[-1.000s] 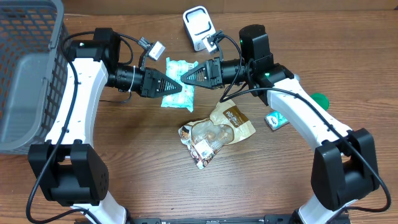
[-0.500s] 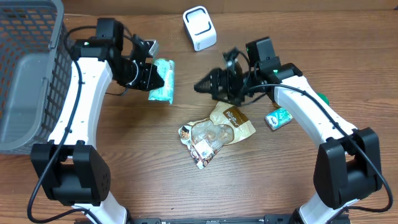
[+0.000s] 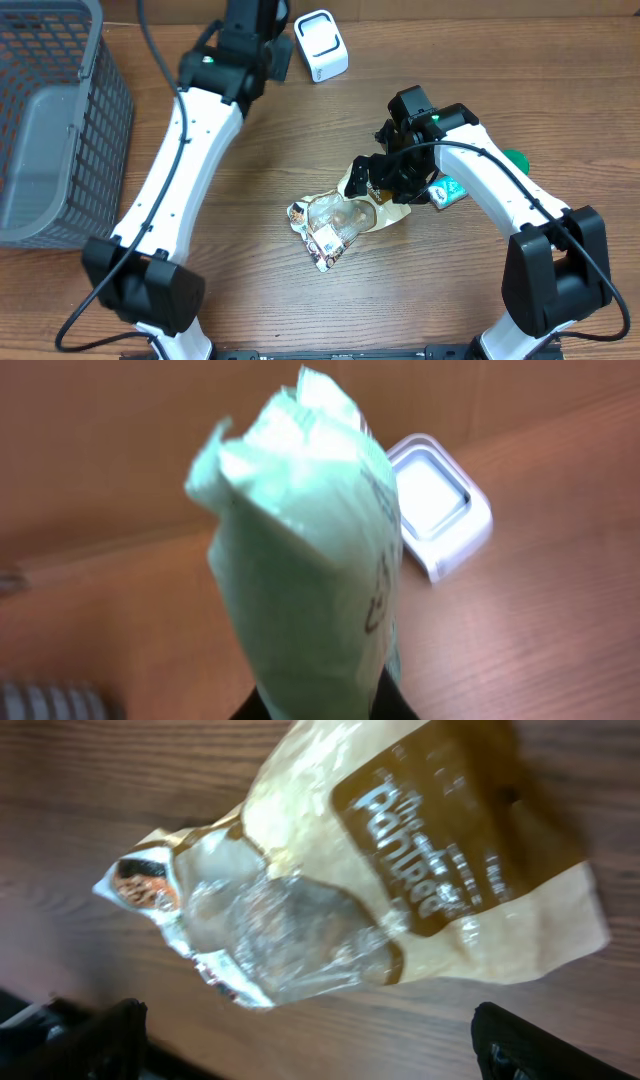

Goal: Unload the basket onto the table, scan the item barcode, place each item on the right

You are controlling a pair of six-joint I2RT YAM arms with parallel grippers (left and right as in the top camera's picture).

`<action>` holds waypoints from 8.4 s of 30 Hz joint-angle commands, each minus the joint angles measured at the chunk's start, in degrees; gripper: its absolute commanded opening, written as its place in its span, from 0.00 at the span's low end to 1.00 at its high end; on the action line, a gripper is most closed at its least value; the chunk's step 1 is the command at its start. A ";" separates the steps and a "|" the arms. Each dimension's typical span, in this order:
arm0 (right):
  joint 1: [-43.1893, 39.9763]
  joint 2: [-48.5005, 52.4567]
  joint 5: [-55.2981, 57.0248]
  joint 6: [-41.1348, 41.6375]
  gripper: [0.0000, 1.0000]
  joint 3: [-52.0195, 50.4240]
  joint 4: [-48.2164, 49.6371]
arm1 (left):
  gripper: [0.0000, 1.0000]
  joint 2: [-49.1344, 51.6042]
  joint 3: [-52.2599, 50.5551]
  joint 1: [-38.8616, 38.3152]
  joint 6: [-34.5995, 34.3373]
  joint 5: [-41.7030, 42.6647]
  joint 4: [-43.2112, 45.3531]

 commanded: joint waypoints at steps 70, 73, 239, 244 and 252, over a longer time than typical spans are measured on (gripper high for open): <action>0.00 -0.37 3.98 -0.85 1.00 0.31 12.46 | 0.21 10.51 -14.53 4.22 -16.70 24.44 -18.95; 0.00 -0.37 3.98 -0.83 1.00 0.31 12.46 | 0.26 10.51 -14.45 4.20 -16.72 25.03 -18.36; -18.05 -103.75 17.57 -11.13 1.00 -77.40 59.08 | 1.00 -13.00 -0.63 6.86 -15.82 14.86 -27.19; -18.05 -103.73 17.57 -11.13 1.00 -77.40 59.08 | 1.00 -24.37 -11.10 6.86 -15.61 11.45 -23.52; -18.05 -103.73 17.55 -11.13 1.00 -77.40 59.08 | 1.00 -41.46 -37.97 7.80 -14.97 10.88 -2.51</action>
